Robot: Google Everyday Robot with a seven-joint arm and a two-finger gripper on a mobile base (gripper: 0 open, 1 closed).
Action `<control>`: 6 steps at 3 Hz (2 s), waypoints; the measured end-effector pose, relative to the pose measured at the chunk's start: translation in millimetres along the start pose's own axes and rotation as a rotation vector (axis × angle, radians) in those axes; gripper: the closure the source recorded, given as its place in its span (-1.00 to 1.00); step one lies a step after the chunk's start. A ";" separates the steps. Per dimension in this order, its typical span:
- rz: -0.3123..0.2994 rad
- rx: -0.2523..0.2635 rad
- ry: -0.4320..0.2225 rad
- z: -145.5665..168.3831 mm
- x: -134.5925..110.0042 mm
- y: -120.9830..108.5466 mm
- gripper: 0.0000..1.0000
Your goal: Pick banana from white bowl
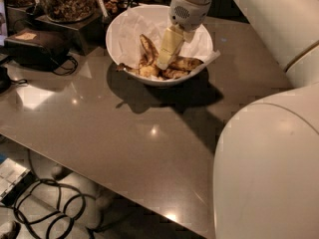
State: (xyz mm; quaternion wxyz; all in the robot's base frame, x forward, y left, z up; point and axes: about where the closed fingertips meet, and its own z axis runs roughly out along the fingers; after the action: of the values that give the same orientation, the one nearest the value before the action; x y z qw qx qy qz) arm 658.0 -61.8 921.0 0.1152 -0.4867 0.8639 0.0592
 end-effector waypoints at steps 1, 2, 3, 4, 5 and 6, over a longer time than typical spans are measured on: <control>0.009 0.004 0.018 5.7 3.7 0.8 -0.58; 0.015 0.011 0.035 8.9 5.5 0.2 -0.52; 0.019 0.016 0.049 11.9 4.5 -1.2 -0.34; 0.029 0.015 0.067 18.3 3.3 -5.6 -0.26; 0.034 0.010 0.081 26.4 1.8 -10.8 -0.26; 0.047 0.006 0.093 33.8 3.5 -17.3 -0.22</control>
Offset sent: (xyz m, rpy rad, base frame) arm -0.0190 -0.0144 -0.0104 -0.0835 0.0719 -0.0244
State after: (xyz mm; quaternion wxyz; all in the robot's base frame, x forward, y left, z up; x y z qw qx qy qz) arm 675.8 -66.5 887.6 0.0752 -0.4682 0.8797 0.0365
